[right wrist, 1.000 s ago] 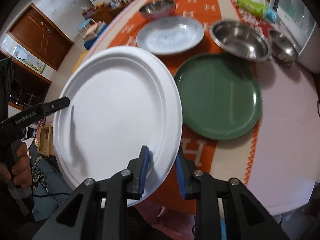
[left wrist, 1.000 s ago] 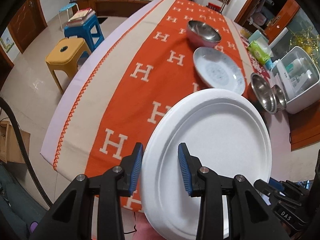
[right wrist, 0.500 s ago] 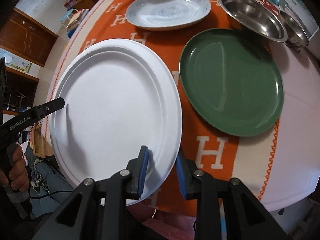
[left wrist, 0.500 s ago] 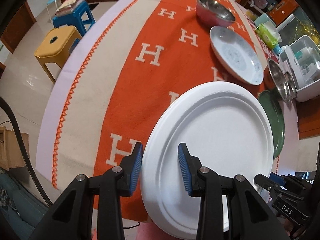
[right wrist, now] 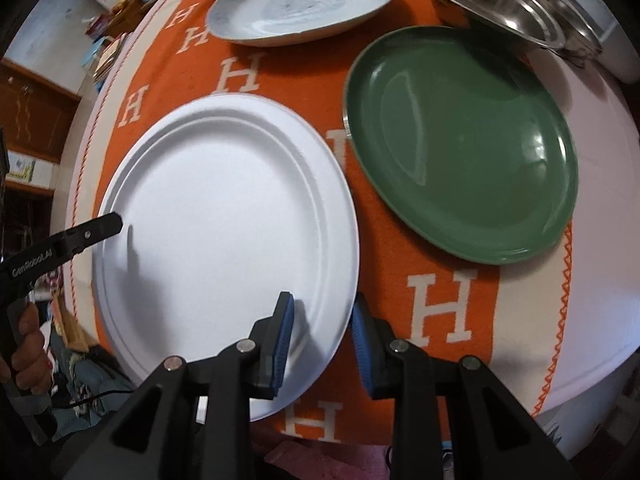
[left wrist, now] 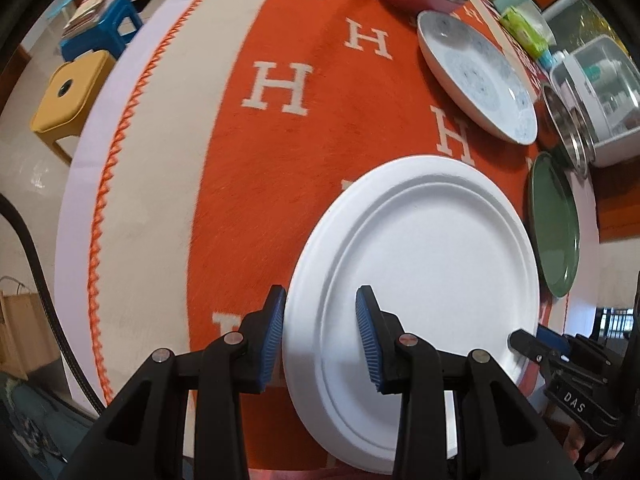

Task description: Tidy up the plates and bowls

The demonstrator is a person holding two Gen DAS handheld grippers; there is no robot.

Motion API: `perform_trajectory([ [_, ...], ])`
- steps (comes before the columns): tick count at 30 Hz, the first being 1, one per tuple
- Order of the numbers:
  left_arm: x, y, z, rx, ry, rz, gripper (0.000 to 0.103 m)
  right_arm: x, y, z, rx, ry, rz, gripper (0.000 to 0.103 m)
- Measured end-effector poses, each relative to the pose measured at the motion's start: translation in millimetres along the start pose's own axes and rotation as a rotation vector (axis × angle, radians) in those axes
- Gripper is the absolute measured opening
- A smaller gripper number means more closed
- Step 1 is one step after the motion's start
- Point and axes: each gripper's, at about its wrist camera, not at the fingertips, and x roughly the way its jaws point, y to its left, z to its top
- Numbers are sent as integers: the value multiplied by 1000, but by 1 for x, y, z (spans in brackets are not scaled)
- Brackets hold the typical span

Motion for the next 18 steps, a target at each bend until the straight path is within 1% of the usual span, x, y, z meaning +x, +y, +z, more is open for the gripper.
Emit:
perform_trajectory([
  [2, 4, -4, 3, 32, 14, 5, 34, -1, -1, -2, 30, 0, -25, 29],
  [4, 6, -7, 5, 65, 25, 9, 35, -1, -3, -4, 54, -2, -31, 29],
  [6, 8, -11, 7, 88, 36, 11, 37, -2, -3, -6, 69, -6, -50, 35],
  [7, 9, -12, 7, 101, 46, 11, 37, -2, -4, -8, 81, -8, -71, 43],
  [8, 8, -12, 6, 110, 50, 13, 37, -2, -5, -9, 91, -9, -84, 49],
  [11, 9, -18, 4, 158, 66, 39, 39, -5, -10, -16, 133, -14, -90, 54],
  [13, 10, -20, 2, 172, 71, 44, 43, -7, -13, -21, 156, -19, -86, 56],
  [14, 9, -21, 1, 178, 68, 45, 47, -9, -13, -24, 168, -24, -83, 58],
  [16, 6, -21, -3, 188, 55, 44, 50, -13, -15, -28, 178, -30, -82, 60],
  [18, 1, -23, -5, 199, 30, 49, 59, -18, -15, -34, 182, -39, -83, 61],
])
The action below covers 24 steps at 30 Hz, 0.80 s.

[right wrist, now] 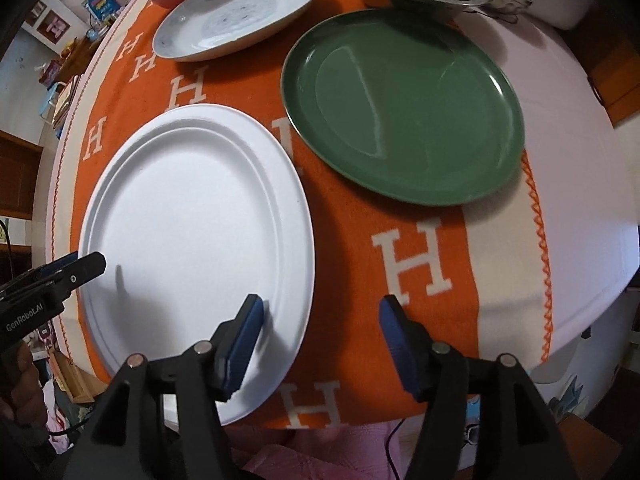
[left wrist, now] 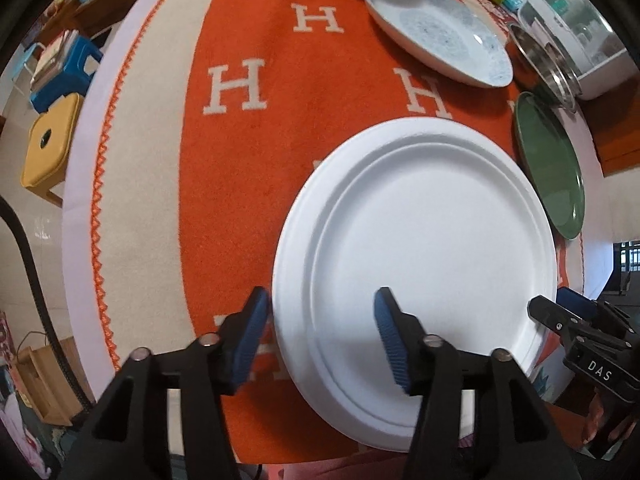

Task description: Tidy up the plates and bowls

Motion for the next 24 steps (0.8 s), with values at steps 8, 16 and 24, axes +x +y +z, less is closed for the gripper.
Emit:
perform_trajectory([
  [8, -16, 0, -10, -23, -66, -10, 65, -26, -7, -30, 11, -33, -14, 61],
  [16, -40, -1, -20, -52, -148, -29, 71, -52, -32, -35, -3, -119, 13, 61],
  [24, -73, -25, -15, -70, -260, -30, 79, -77, -41, -4, -39, -233, 136, 61],
])
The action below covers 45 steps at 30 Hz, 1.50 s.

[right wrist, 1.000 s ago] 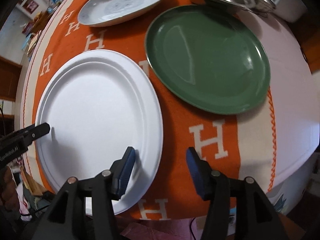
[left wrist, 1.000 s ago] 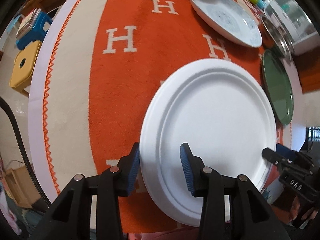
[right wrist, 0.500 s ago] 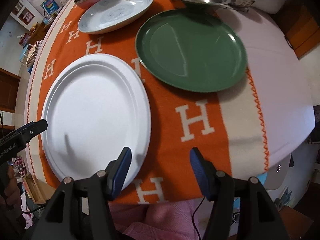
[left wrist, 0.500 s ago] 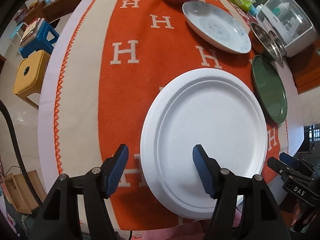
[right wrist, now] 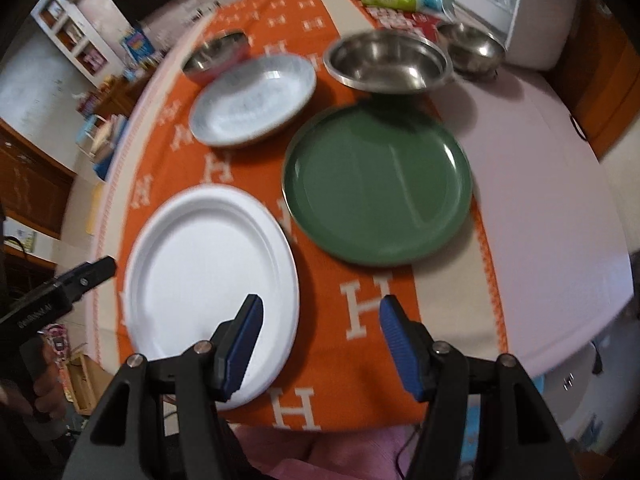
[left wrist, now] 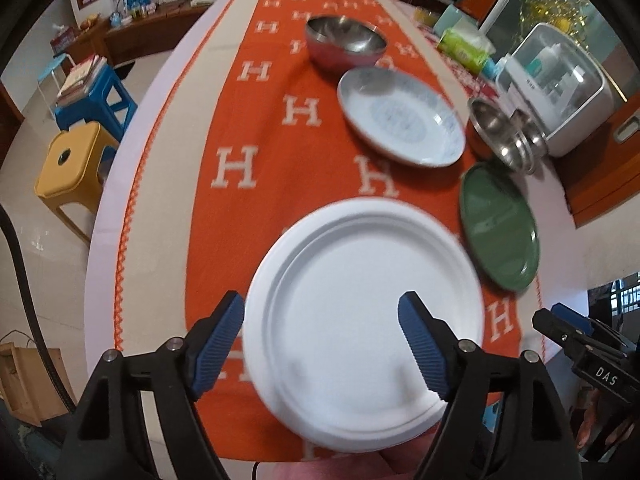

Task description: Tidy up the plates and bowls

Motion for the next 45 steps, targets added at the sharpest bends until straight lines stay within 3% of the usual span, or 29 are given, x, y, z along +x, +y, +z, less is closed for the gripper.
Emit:
perform_trajectory([
  [8, -19, -27, 27, -22, -93, 11, 83, -13, -15, 42, -16, -117, 171, 61],
  [13, -26, -35, 45, -47, -139, 27, 88, -17, -24, 62, -53, -145, 248, 62],
  [21, -19, -42, 68, -117, -159, 40, 88, -16, -22, 98, -172, -190, 393, 73],
  [31, 0, -42, 104, -171, -150, 94, 88, 12, -8, 136, -270, -200, 438, 73],
  [45, 65, -30, 157, -183, -58, 133, 88, 76, -1, 160, -174, -169, 421, 73],
])
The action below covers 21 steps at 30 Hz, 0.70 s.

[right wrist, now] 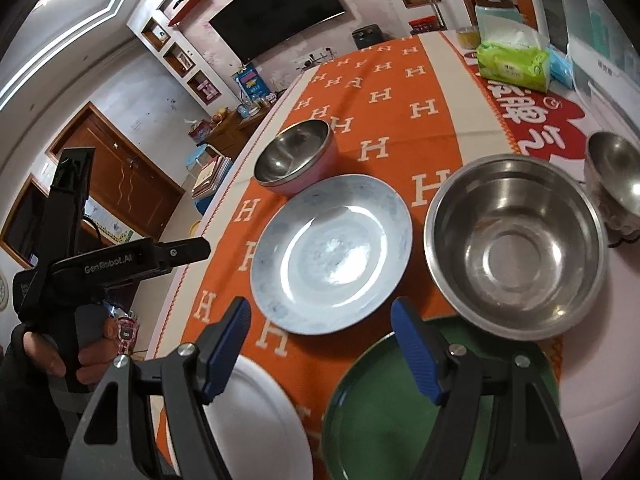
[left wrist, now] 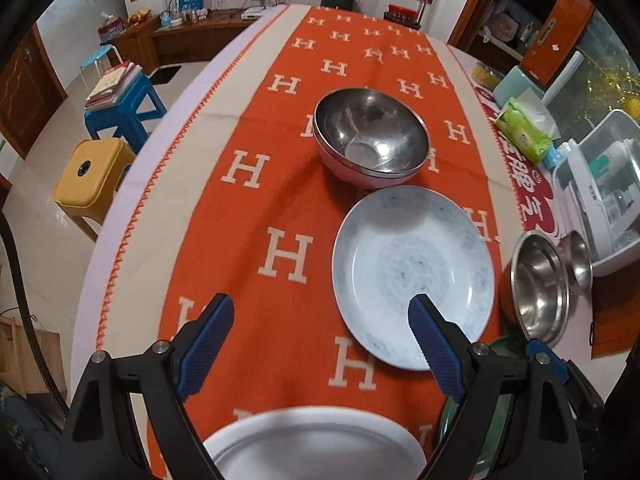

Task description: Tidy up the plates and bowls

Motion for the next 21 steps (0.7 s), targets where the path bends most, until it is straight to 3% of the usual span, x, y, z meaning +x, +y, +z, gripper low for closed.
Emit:
perform_trajectory([
  [17, 74, 0, 13, 7, 110, 21, 88, 50, -12, 0, -19, 52, -71, 73],
  [21, 84, -3, 13, 15, 143, 17, 83, 53, -10, 0, -49, 35, -80, 73],
])
